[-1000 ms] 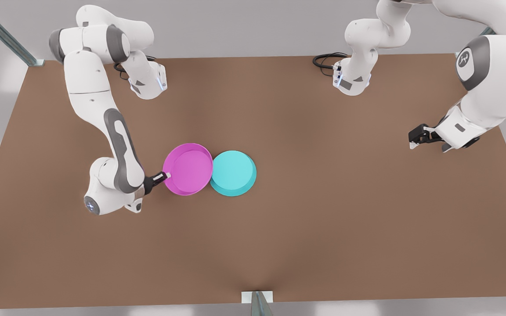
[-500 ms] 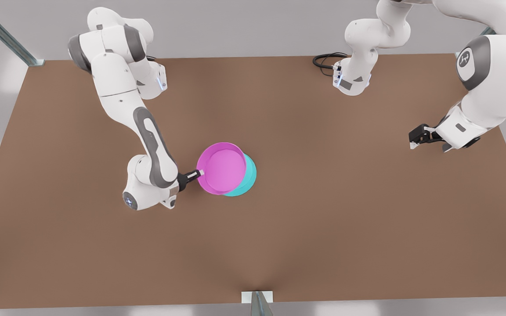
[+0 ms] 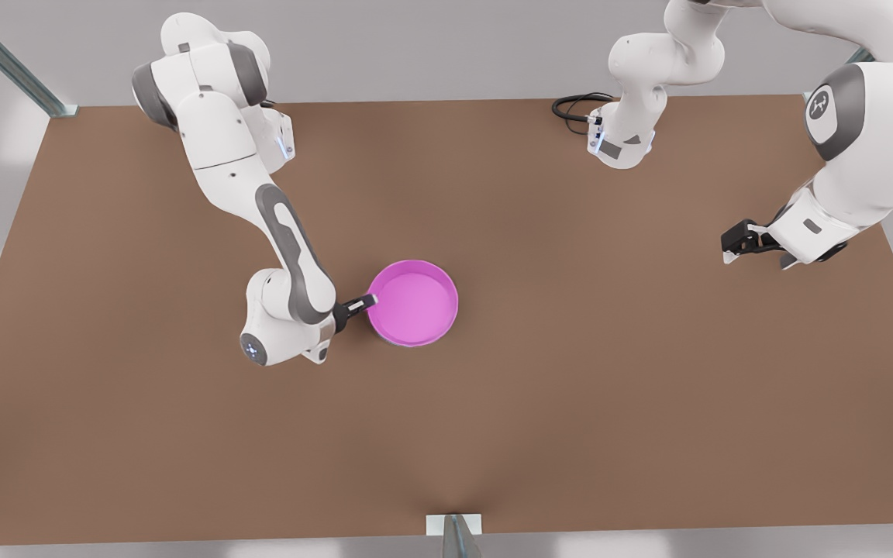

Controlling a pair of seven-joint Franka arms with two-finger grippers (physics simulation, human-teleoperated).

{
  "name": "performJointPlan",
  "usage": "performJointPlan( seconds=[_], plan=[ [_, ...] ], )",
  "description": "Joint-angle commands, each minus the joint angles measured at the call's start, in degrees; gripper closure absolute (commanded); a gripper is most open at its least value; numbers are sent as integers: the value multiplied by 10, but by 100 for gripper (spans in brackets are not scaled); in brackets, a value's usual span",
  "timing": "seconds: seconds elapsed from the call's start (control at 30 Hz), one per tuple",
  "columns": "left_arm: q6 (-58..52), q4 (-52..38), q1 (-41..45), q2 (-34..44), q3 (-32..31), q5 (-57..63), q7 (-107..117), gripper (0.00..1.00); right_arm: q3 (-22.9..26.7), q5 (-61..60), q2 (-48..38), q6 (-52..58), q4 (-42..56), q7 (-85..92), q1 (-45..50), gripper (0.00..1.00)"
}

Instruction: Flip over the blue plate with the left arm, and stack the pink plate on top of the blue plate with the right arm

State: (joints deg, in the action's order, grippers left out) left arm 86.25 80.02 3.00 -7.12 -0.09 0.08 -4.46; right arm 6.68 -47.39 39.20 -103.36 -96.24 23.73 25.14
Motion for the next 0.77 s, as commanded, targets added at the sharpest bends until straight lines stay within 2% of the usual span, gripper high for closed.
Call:
performJointPlan(
  seconds=[0.0,0.13,0.27,0.33,0.4,0.47,0.53,0.63,0.73],
  plan=[
    [1,0,0,0,0,0,2,0,0,-1,0,0,0,0,0,0],
    [1,0,1,0,0,0,5,0,4,-1,-12,2,3,-1,1,0],
    [0,0,1,0,0,0,5,0,9,10,-75,26,9,-11,-40,0],
    [1,-1,0,0,-1,0,6,0,22,151,-112,55,53,-11,-78,0],
    [1,-9,0,-3,1,1,6,0,47,386,-177,50,80,-12,-109,0],
    [8,-10,0,-3,4,1,7,0,53,484,-235,38,81,-51,-131,0],
    [4,-10,-1,-3,4,0,7,0,51,495,-270,14,66,-55,-163,0],
    [2,-11,-1,-3,5,0,24,0,51,486,-273,14,67,-57,-163,0],
    [1,-49,-1,-30,4,-1,31,0,50,483,-272,15,67,-57,-162,0]
  ],
)
